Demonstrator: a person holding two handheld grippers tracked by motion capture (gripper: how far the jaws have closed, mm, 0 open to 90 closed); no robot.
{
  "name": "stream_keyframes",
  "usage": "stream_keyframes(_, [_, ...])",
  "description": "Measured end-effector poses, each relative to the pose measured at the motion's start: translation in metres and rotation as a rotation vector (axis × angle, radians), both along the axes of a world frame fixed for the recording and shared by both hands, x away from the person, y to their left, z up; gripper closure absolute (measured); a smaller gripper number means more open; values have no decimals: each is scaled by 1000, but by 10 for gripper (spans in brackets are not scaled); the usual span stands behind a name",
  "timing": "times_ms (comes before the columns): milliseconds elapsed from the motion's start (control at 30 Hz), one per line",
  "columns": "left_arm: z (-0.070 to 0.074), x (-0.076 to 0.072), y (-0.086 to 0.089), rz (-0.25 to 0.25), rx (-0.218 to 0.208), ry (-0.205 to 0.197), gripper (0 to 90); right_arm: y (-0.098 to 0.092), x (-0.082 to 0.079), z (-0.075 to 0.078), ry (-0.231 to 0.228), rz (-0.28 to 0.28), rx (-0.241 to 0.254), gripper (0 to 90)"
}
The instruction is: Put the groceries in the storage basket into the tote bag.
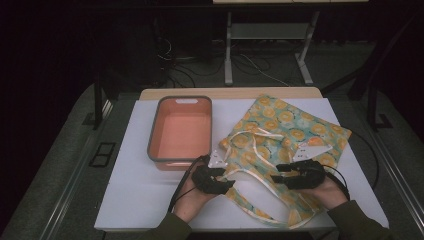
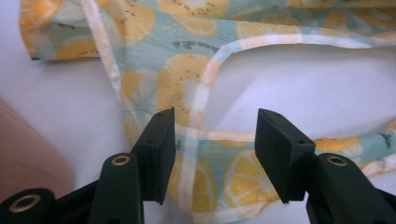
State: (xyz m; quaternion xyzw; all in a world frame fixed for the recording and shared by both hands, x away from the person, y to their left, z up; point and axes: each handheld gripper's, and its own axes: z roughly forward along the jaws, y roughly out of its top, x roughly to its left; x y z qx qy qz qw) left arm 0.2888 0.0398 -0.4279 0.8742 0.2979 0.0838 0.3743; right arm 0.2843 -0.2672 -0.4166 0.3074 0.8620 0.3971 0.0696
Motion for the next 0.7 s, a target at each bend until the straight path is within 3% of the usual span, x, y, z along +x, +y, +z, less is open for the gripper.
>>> stream_keyframes(200, [-3, 2, -3, 19, 35, -30, 406, 5, -21, -16, 16, 4, -82, 293])
stream_keyframes(333, [-9, 7, -5, 41, 45, -31, 389, 10, -22, -25, -5, 7, -167, 284])
stream_keyframes(400, [-11, 10, -6, 50, 54, -32, 389, 9, -21, -27, 16, 12, -178, 389])
stream_keyframes(600, [-19, 16, -14, 63, 78, -44, 426, 3, -18, -25, 4, 2, -188, 712])
stream_keyframes(700, [-20, 19, -18, 74, 66, -47, 466, 2, -17, -25, 8, 13, -185, 808])
